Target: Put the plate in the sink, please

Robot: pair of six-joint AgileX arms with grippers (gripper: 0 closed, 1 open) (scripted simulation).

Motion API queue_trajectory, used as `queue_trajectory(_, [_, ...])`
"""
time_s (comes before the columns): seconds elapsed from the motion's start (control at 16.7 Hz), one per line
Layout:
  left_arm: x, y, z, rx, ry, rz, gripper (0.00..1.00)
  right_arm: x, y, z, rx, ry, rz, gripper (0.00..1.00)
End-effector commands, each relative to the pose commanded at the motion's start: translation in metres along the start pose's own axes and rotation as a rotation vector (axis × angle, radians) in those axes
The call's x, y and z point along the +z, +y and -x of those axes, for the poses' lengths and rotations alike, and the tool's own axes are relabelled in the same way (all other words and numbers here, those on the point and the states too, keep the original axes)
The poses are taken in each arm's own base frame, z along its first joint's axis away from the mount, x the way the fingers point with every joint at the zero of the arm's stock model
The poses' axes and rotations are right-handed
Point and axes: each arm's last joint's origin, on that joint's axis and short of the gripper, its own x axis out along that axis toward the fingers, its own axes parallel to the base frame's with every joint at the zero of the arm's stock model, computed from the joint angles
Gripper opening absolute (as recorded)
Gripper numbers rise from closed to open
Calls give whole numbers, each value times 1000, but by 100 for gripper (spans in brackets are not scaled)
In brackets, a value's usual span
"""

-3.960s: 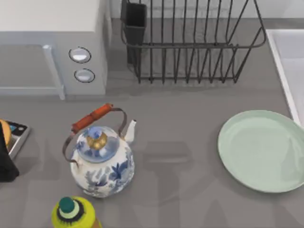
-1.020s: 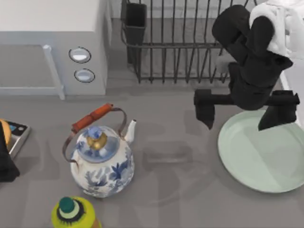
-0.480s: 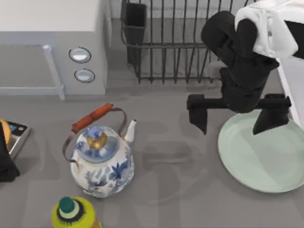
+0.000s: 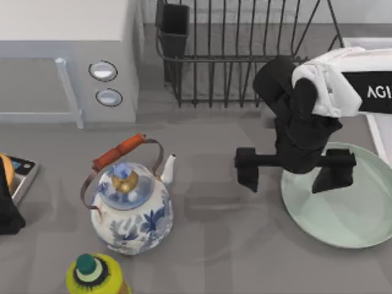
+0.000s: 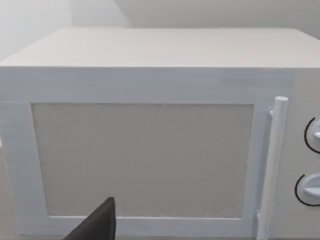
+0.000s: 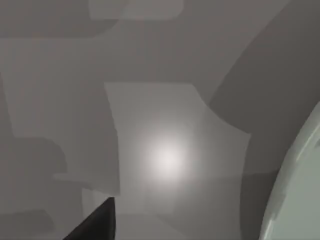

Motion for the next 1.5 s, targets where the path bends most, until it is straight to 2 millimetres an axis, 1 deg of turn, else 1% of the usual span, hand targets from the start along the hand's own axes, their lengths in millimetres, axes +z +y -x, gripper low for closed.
queue_trajectory(0.12, [0, 0, 0, 0, 0, 0, 100, -3, -1, -15, -7, 11, 0, 100])
queue_trajectory(0.36, [0, 0, 0, 0, 0, 0, 100, -3, -1, -17, -8, 13, 0, 100])
queue_trajectory(1.14, [0, 0, 0, 0, 0, 0, 100, -3, -1, -17, -8, 13, 0, 2])
queue_trajectory(1.2, [0, 0, 0, 0, 0, 0, 100, -3, -1, -17, -8, 13, 0, 0])
queue_trajectory(1.5, [0, 0, 0, 0, 0, 0, 100, -3, -1, -17, -8, 13, 0, 0])
